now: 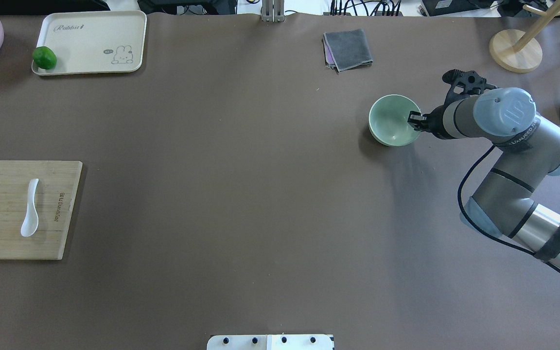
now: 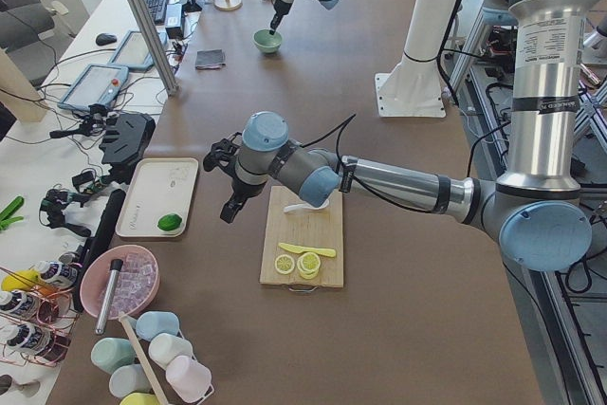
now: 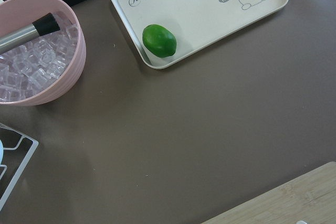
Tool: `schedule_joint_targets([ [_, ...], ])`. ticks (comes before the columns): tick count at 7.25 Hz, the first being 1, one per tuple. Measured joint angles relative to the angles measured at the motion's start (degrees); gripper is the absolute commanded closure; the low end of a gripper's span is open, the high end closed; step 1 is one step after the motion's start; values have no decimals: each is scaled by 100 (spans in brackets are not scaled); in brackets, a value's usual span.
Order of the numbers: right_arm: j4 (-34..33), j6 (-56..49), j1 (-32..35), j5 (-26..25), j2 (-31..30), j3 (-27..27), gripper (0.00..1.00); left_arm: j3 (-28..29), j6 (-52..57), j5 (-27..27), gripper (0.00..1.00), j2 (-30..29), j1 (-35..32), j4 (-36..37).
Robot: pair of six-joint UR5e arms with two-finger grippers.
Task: Place spoon in bowl
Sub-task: 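Drag the pale green bowl with the right gripper toward the table center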
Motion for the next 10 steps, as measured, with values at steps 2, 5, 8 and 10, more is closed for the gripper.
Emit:
schedule_joint_targets([
  [2, -1136, 493, -142, 119, 477, 619, 100, -5, -35, 0, 1, -13, 33, -2],
  [5, -2765, 1957, -1440, -617, 1537, 1038, 100, -8, -218, 0, 1, -55, 170, -34],
  [8, -3551, 2731, -2268, -1184, 2408, 579, 0, 2, -679, 8, 1, -60, 420, -318],
  [10, -3596, 2643, -2220, -1328, 2560, 551, 0, 10, -884, 16, 1, -59, 491, -392],
])
